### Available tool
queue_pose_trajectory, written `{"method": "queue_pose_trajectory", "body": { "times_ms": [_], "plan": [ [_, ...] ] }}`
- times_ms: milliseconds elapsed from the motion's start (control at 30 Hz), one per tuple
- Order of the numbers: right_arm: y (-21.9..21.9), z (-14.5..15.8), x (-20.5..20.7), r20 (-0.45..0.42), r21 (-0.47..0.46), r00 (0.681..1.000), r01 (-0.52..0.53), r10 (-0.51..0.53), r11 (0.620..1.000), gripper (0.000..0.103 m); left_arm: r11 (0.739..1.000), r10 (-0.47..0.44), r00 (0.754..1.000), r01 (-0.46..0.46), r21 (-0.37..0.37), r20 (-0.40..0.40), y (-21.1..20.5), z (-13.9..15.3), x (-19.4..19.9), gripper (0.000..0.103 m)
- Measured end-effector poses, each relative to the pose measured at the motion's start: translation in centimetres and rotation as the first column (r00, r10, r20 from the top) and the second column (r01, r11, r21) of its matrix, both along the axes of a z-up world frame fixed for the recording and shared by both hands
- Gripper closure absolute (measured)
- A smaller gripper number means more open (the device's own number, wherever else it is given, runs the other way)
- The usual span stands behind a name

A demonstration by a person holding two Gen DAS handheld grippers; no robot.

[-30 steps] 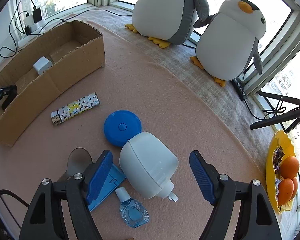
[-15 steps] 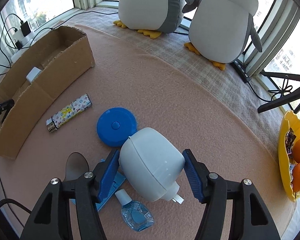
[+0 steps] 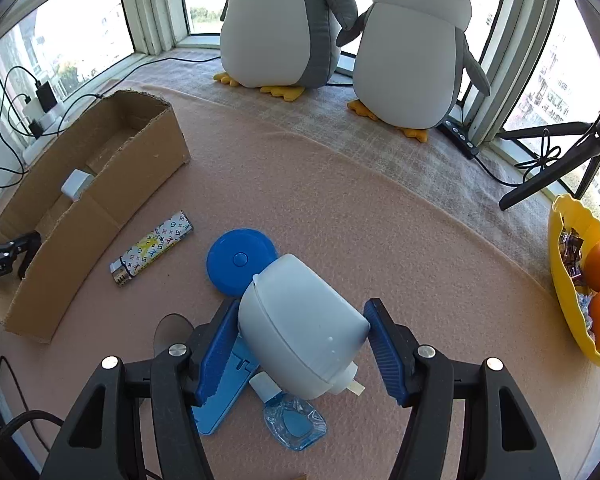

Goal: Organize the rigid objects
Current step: 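Carry the white device with the right gripper over the box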

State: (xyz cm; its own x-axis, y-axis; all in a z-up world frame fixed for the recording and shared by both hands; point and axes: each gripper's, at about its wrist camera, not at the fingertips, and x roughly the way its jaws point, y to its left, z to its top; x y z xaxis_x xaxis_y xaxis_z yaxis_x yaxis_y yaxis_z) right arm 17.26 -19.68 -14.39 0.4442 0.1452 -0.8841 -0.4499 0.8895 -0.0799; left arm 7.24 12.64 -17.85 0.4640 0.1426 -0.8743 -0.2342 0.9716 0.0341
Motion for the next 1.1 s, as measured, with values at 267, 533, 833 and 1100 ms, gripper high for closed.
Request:
{"method": "queue_pose_trajectory", "body": {
  "times_ms": [267,533,833,1100],
  "plan": [
    [0.0,1.3,-0.7,0.038,0.007,0.999,0.018,-0.019,1.000,0.043,1.000,0.000,1.000,0.000,0.000,0.000,0.0,0.0,0.0,0.034],
    [2.3,5.1,-2.4,0.116,0.045,0.993,-0.015,0.010,0.999,0.043,1.000,-0.001,1.000,0.001,-0.001,0.002,0.0,0.1,0.1,0.034],
    [9.4,8.5,-5.2,0.163,0.119,0.979,-0.146,0.126,0.982,0.043,1.000,-0.013,1.000,0.013,-0.007,0.011,-0.1,0.0,0.1,0.034],
    [17.2,8.1,-7.5,0.156,0.166,0.960,-0.258,0.233,0.952,0.043,1.000,-0.019,1.000,0.019,-0.012,0.019,0.1,-0.1,0.1,0.034]
  ]
}}
